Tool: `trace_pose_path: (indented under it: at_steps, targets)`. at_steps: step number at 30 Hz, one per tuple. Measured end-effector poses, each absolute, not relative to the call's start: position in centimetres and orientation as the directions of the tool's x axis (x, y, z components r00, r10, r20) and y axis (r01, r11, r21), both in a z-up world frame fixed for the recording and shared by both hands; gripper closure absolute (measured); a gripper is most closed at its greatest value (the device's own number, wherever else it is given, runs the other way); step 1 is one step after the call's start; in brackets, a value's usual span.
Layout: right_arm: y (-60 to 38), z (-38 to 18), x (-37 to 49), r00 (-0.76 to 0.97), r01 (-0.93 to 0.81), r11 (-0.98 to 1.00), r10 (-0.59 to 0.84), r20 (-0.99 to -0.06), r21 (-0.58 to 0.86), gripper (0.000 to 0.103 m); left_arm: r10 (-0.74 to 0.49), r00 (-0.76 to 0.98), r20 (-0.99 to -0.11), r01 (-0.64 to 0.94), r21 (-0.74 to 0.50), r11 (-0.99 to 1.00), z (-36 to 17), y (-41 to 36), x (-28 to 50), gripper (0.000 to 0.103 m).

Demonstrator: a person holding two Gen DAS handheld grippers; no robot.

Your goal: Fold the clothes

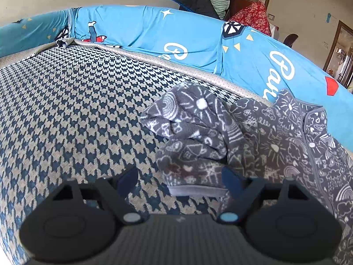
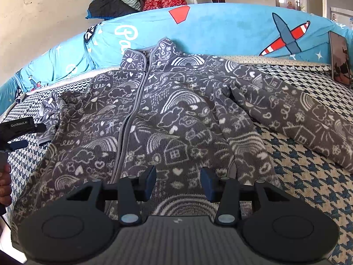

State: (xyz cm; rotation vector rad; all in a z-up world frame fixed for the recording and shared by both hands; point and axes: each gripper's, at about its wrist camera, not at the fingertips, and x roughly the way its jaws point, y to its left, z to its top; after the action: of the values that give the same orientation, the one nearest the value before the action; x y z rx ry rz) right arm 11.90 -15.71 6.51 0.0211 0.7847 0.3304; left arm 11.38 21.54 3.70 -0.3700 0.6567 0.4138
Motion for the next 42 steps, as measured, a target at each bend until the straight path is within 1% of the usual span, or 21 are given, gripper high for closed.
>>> trace_pose_path:
  at_steps: [2,4,6,9,10,12,13,14,15,18,20,24,27,30,33,35,38,42]
  targets:
    - [-15.6,6.4,12.0,0.657,-0.285,0.948,0.3,-0.692,0.14,0.059,0.264,0.708,-0.655,-0.479,-0.171,0.861,3.4,21.4,11.8,0.028]
    - [-15.4,6.4,12.1,0.655,-0.288,0.948,0.3,-0.693,0.138,0.059,0.265,0.699,-0.664,-0.486,-0.169,0.857,3.0,21.6,12.1,0.035]
    - [-15.3,6.3,12.1,0.654,-0.292,0.947,0.299,-0.695,0.133,0.058,0.255,0.694,-0.673,-0.491,-0.183,0.852,2.6,22.0,12.3,0.048]
    - [-15.0,6.2,12.1,0.653,-0.296,0.946,0.299,-0.695,0.128,0.055,0.263,0.693,-0.671,-0.496,-0.179,0.85,2.3,22.1,12.5,0.049]
    - [-14.9,6.2,12.1,0.654,-0.297,0.946,0.299,-0.695,0.127,0.055,0.262,0.694,-0.67,-0.495,-0.18,0.85,2.2,22.2,12.6,0.052]
    - [-14.8,6.1,12.1,0.655,-0.3,0.946,0.297,-0.695,0.121,0.054,0.26,0.695,-0.67,-0.492,-0.18,0.852,2.2,22.2,12.7,0.07]
    - [-14.7,6.1,12.1,0.655,-0.302,0.946,0.295,-0.695,0.117,0.054,0.263,0.694,-0.67,-0.491,-0.173,0.854,2.2,22.2,12.8,0.075]
    - [-14.6,6.1,12.1,0.656,-0.303,0.946,0.294,-0.695,0.114,0.054,0.267,0.692,-0.671,-0.49,-0.165,0.856,2.2,22.2,12.8,0.083]
    - [-14.5,6.0,12.1,0.657,-0.304,0.946,0.292,-0.695,0.111,0.054,0.27,0.692,-0.669,-0.49,-0.16,0.857,2.1,22.2,12.8,0.088]
    - [-14.4,6.0,12.2,0.659,-0.304,0.947,0.289,-0.694,0.105,0.054,0.309,0.693,-0.652,-0.504,-0.131,0.854,2.6,22.0,12.5,0.096]
    - [-14.4,5.9,12.2,0.661,-0.305,0.947,0.287,-0.694,0.101,0.054,0.36,0.687,-0.631,-0.527,-0.092,0.845,3.2,21.8,12.3,0.098]
    - [-14.2,5.8,12.2,0.664,-0.309,0.947,0.282,-0.693,0.089,0.054,0.477,0.643,-0.6,-0.609,-0.022,0.793,5.0,22.6,11.2,0.098]
    - [-14.1,5.8,12.2,0.665,-0.311,0.947,0.278,-0.694,0.082,0.054,0.587,0.602,-0.541,-0.669,0.058,0.741,6.8,23.5,9.9,0.098]
    - [-13.9,5.8,12.3,0.665,-0.311,0.947,0.276,-0.694,0.078,0.053,0.634,0.574,-0.518,-0.712,0.065,0.699,8.5,24.9,8.2,0.099]
    - [-13.8,5.8,12.4,0.665,-0.31,0.947,0.276,-0.694,0.08,0.053,0.664,0.539,-0.517,-0.74,0.085,0.667,9.4,26.2,6.8,0.098]
    - [-13.7,5.8,12.3,0.664,-0.31,0.947,0.276,-0.694,0.08,0.053,0.634,0.545,-0.548,-0.737,0.048,0.674,9.6,27.3,5.9,0.099]
    - [-13.6,5.8,12.3,0.663,-0.315,0.946,0.28,-0.694,0.08,0.053,0.528,0.595,-0.606,-0.71,-0.089,0.699,9.5,29.0,4.8,0.098]
    - [-13.3,5.7,12.2,0.664,-0.323,0.944,0.272,-0.696,0.061,0.053,0.443,0.654,-0.614,-0.681,-0.222,0.698,9.1,29.8,4.6,0.096]
